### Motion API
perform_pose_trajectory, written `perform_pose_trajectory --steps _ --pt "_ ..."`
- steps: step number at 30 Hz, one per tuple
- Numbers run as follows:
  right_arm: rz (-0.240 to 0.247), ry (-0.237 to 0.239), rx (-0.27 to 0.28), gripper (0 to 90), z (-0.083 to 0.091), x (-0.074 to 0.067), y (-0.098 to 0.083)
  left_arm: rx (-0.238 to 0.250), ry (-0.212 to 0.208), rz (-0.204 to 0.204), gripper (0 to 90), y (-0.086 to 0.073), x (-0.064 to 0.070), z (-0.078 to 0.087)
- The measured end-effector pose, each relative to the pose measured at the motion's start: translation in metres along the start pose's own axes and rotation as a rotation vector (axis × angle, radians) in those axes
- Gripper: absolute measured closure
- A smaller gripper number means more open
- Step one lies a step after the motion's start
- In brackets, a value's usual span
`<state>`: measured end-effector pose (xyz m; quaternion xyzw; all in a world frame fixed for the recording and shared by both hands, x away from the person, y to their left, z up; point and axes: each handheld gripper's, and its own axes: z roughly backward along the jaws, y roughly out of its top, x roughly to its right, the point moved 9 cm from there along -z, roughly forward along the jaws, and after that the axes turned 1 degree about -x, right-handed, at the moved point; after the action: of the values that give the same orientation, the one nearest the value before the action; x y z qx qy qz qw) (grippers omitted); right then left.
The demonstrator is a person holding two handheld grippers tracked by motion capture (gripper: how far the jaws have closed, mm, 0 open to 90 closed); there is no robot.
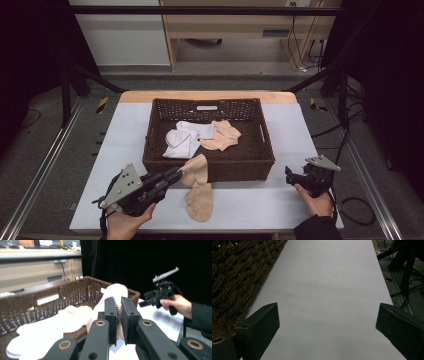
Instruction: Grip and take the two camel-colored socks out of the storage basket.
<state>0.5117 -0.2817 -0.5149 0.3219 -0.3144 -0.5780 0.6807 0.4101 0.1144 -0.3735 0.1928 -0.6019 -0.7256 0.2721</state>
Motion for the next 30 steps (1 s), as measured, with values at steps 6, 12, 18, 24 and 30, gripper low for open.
perform_pose_trajectory --steps 6,12,18,24,30 --pt "0.001 -0.001 -0.001 5.2 0.000 0.000 0.000 -0.072 -0.002 0.020 83.4 -0.028 0.000 -0.005" --pt "0.002 -0.001 -0.001 5.3 0.000 0.000 0.000 -0.159 0.015 0.031 83.3 -0.060 -0.005 -0.018" --pt "-0.002 0.002 -0.006 5.3 0.000 -0.001 0.000 -0.226 0.023 0.038 83.3 -0.082 -0.010 -0.030" --pt "0.007 0.001 -0.012 5.4 -0.002 -0.002 -0.001 -0.287 0.036 0.053 82.9 -0.103 -0.018 -0.041" --pt "0.010 -0.003 -0.033 5.5 -0.004 -0.003 -0.004 -0.316 0.045 0.062 81.5 -0.114 -0.022 -0.048"
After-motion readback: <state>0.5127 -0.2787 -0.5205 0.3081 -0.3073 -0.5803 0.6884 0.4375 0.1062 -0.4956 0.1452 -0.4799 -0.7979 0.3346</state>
